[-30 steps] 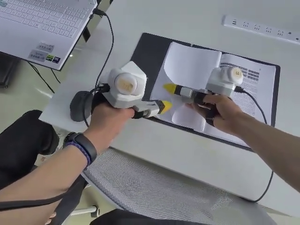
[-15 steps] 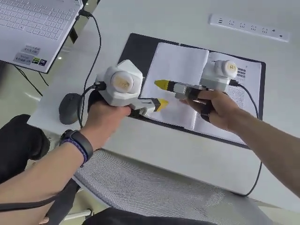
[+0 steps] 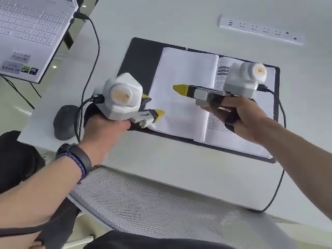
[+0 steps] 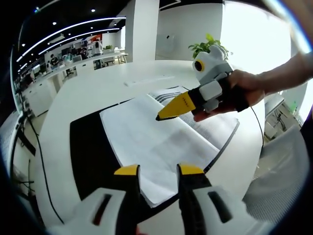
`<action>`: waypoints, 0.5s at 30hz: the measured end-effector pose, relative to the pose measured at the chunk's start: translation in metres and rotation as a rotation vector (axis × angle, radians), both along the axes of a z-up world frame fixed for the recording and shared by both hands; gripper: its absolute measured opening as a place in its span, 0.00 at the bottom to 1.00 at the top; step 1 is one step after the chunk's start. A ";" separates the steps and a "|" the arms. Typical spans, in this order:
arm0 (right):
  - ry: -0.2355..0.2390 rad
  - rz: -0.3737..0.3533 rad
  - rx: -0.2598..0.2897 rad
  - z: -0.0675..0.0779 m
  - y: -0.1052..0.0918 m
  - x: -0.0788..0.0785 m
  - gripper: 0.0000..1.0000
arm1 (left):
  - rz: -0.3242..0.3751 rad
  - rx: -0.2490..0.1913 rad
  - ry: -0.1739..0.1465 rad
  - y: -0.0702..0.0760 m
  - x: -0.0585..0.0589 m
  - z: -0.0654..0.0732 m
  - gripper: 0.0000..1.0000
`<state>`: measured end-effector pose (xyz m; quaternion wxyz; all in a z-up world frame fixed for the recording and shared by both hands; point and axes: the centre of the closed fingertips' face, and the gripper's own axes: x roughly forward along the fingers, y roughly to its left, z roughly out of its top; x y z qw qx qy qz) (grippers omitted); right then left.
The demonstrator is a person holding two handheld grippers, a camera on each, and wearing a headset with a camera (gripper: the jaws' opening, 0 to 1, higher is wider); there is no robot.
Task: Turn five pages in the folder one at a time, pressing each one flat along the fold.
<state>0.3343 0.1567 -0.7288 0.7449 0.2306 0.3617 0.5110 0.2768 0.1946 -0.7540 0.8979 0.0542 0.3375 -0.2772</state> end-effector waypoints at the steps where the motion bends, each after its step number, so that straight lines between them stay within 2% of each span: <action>1: -0.004 -0.003 -0.004 0.001 -0.003 0.001 0.28 | -0.001 0.001 0.006 0.000 -0.001 -0.003 0.24; 6: -0.010 -0.024 -0.010 0.002 -0.016 0.007 0.27 | -0.007 0.006 0.030 -0.002 -0.002 -0.013 0.18; 9: -0.012 -0.034 -0.010 0.003 -0.022 0.009 0.26 | -0.007 0.015 0.060 -0.003 -0.003 -0.022 0.14; 15: -0.012 -0.047 -0.021 -0.001 -0.034 0.010 0.26 | -0.008 0.033 0.079 -0.002 -0.003 -0.035 0.11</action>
